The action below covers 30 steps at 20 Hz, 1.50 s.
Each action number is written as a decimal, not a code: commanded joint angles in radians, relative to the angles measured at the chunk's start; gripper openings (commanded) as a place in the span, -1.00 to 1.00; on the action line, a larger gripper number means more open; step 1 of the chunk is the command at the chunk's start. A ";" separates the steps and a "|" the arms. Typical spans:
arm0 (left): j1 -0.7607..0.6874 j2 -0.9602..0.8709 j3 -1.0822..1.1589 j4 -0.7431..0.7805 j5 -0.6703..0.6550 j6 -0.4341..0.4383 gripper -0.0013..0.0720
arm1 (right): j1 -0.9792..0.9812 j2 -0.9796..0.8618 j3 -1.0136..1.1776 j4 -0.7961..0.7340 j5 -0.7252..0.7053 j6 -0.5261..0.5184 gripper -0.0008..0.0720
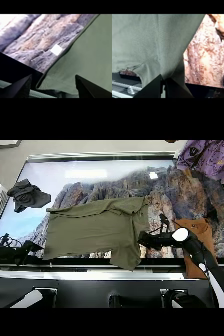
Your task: Fold the clothes and pants, and hang the long-sleeved shirts on hangers.
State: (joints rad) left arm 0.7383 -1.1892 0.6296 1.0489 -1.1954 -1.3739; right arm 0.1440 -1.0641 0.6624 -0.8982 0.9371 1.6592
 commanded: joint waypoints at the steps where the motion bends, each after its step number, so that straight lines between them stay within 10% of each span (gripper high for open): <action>1: -0.059 -0.050 -0.001 0.002 -0.008 0.006 0.72 | 0.001 0.006 0.001 -0.005 -0.004 0.010 -0.91; 12: -0.139 -0.072 -0.001 0.024 -0.008 0.032 0.63 | 0.001 0.006 0.001 -0.006 -0.002 0.013 -0.91; 15: -0.147 -0.071 -0.001 0.013 -0.008 0.033 -0.91 | 0.001 0.006 0.001 -0.065 0.008 0.039 -0.91; 23: -0.148 -0.069 0.060 -0.125 -0.016 0.040 -0.92 | 0.001 0.009 0.093 -0.136 0.054 0.047 -0.91; 30: -0.199 -0.026 0.650 -0.232 -0.080 -0.043 -0.93 | 0.001 0.008 0.666 -0.401 0.089 0.048 -0.91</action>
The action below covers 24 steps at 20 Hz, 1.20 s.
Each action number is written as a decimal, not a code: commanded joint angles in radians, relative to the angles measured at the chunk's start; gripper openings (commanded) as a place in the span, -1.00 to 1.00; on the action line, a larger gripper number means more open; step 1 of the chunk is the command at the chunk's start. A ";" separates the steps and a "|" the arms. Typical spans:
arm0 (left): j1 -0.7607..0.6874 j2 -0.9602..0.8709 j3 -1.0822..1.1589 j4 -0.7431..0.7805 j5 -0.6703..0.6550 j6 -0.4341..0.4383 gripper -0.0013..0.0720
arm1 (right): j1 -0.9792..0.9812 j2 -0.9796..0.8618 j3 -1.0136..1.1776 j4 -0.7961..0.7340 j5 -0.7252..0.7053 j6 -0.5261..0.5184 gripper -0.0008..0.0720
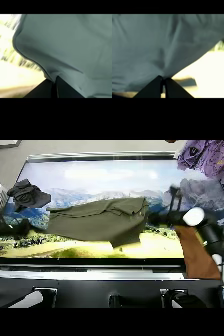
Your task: Fold the clothes and pants, and hang the long-sleeved shirts on hangers.
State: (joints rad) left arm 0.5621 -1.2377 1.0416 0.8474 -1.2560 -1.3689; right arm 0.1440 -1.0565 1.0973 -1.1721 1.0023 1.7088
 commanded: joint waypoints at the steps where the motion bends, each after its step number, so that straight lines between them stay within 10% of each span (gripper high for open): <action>1: -0.031 0.031 0.345 -0.023 -0.019 -0.064 -0.93 | 0.001 0.001 0.333 -0.163 0.045 -0.002 -0.91; 7: -0.040 0.163 0.884 0.259 -0.020 -0.199 -0.93 | 0.001 0.044 0.879 -0.289 0.243 -0.003 -0.91; 15: -0.040 0.465 0.927 0.606 -0.091 -0.321 -0.93 | 0.001 0.259 0.977 -0.288 0.312 0.068 -0.91; 24: -0.082 0.243 0.677 0.446 -0.074 -0.200 -0.93 | 0.001 -0.085 0.903 -0.307 0.344 0.155 -0.91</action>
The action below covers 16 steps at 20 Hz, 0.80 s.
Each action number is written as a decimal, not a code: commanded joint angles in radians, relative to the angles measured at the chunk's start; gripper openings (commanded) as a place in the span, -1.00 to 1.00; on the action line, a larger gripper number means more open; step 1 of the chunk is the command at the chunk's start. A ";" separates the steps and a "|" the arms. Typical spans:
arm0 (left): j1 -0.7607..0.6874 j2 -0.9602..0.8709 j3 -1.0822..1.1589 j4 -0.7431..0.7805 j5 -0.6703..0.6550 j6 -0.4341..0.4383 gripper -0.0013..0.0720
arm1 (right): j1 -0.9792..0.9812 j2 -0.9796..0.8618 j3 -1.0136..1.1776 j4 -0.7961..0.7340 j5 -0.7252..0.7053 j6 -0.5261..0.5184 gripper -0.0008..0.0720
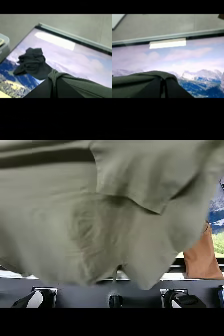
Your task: Fold the clothes and pants, and hang the long-sleeved shirts on hangers.
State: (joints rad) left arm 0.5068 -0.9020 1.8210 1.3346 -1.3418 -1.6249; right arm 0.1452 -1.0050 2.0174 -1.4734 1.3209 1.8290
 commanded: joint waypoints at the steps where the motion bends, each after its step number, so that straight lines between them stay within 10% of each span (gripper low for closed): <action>1: -0.057 -0.154 -0.153 -0.041 0.045 0.085 -0.93 | 0.000 -0.216 -0.017 -0.006 0.040 0.035 -0.91; 10: -0.275 -0.781 -0.195 0.084 0.447 0.012 -0.93 | 0.000 -0.823 -0.017 -0.006 -0.144 0.035 -0.91; 16: -0.309 -0.944 -0.018 0.080 0.459 0.009 -0.93 | 0.000 -0.922 -0.017 -0.016 -0.358 0.043 -0.91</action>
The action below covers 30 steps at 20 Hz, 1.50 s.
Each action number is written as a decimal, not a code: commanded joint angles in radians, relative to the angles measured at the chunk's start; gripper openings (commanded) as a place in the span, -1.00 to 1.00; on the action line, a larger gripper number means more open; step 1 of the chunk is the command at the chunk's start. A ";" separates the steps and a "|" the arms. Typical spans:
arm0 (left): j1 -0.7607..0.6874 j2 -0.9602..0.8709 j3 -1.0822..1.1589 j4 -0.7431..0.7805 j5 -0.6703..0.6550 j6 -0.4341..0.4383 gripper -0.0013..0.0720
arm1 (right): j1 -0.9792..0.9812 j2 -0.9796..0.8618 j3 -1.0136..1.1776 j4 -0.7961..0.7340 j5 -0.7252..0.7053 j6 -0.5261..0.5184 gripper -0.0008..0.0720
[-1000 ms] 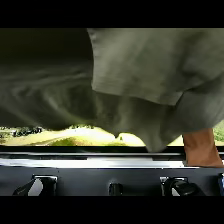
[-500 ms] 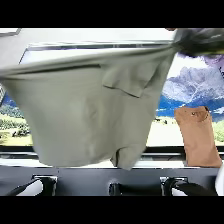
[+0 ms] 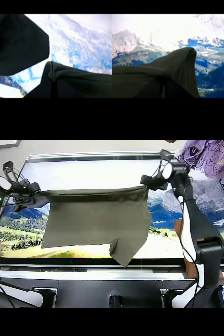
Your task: Fold the clothes and pants, and hang the long-sleeved shirts on hangers.
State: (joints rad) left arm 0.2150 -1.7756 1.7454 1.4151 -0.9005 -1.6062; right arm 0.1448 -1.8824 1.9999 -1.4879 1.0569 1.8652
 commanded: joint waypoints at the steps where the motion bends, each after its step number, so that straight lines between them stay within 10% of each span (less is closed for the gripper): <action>1: -0.017 -0.071 0.057 0.000 -0.003 -0.010 -0.93 | 0.000 -0.045 0.001 -0.001 -0.080 0.006 -0.91; 13: 0.003 -0.089 -0.065 0.004 -0.300 -0.010 -0.93 | 0.000 -0.097 -0.001 -0.024 0.392 0.001 -0.91; 22: 0.004 -0.157 -0.078 0.003 -0.303 -0.010 -0.88 | 0.000 -0.168 -0.002 -0.007 0.428 -0.002 -0.89; 27: 0.017 -0.146 -0.008 -0.001 -0.357 -0.029 0.57 | 0.000 -0.143 0.000 0.060 0.407 -0.041 0.17; 30: 0.071 -0.074 0.081 -0.001 -0.418 -0.036 0.74 | -0.007 -0.037 0.000 -0.007 0.434 -0.195 0.36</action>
State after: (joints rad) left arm 0.2497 -1.8969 1.7626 1.4189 -1.2625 -1.6318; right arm 0.1429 -1.9896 1.9987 -1.4582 1.4708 1.7893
